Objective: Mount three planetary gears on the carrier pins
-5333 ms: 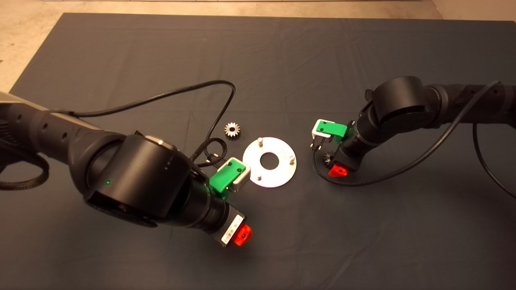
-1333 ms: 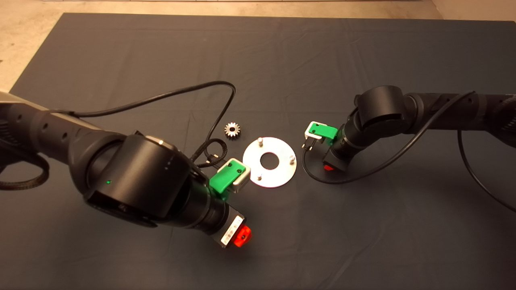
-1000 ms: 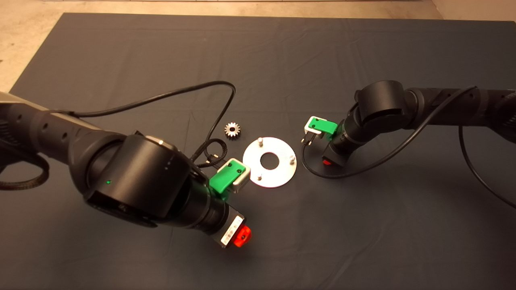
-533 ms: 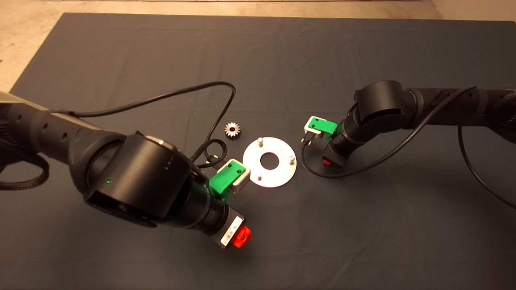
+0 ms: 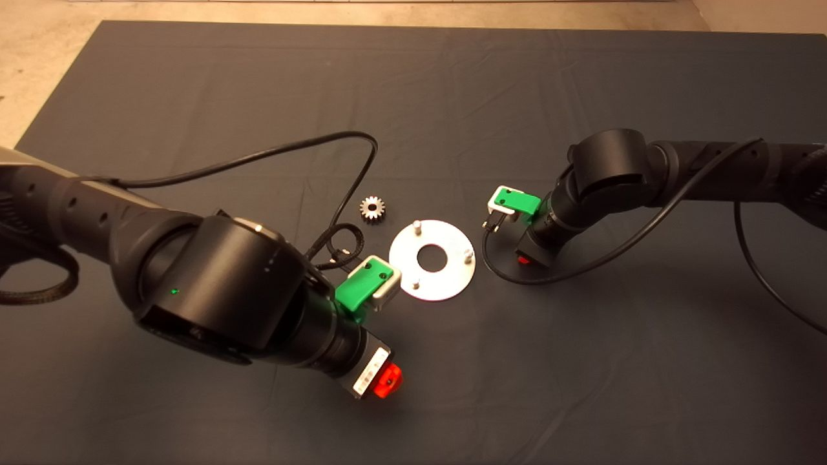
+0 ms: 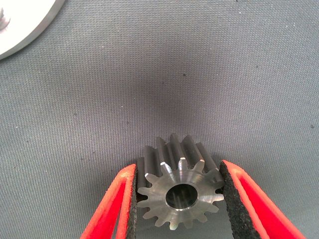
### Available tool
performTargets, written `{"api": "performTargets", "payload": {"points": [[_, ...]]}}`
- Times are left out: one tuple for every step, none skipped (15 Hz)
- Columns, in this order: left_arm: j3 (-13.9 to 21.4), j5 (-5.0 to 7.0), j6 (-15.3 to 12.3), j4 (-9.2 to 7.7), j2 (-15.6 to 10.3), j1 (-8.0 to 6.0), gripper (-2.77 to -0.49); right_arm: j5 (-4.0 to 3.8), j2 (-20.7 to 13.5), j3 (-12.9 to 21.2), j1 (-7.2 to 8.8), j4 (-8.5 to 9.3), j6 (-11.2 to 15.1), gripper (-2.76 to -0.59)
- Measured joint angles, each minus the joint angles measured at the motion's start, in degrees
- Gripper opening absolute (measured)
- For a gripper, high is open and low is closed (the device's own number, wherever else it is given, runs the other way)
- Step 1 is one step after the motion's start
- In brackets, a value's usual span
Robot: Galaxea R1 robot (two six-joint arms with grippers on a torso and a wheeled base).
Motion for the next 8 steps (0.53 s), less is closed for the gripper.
{"api": "performTargets", "payload": {"points": [[0.0,0.01,0.0,0.00,0.0,0.00,-0.51,0.00,0.0,0.0,0.02,0.02,0.4,-2.33],[0.0,0.02,0.0,-0.02,0.0,0.00,-0.51,-0.05,0.0,0.0,0.11,0.11,1.1,-2.34],[0.0,0.02,0.0,-0.02,0.0,0.00,-0.51,-0.06,0.0,0.0,0.27,0.21,1.7,-2.34],[0.0,0.00,0.0,-0.02,0.0,0.00,-0.51,-0.09,0.1,0.0,0.90,0.68,1.8,-2.34],[0.0,0.00,0.0,-0.02,0.0,0.00,-0.51,-0.16,0.2,0.0,1.90,1.62,2.1,-2.34],[0.0,0.02,0.0,-0.05,0.0,0.00,-0.51,-0.14,0.4,0.0,3.49,3.06,2.4,-2.34],[0.0,0.00,0.0,-0.05,0.0,0.00,-0.51,-0.16,0.7,0.0,4.83,4.07,2.7,-2.34],[0.0,0.02,0.0,-0.05,0.0,0.00,-0.51,-0.20,1.1,0.0,5.81,4.81,3.1,-2.34]]}}
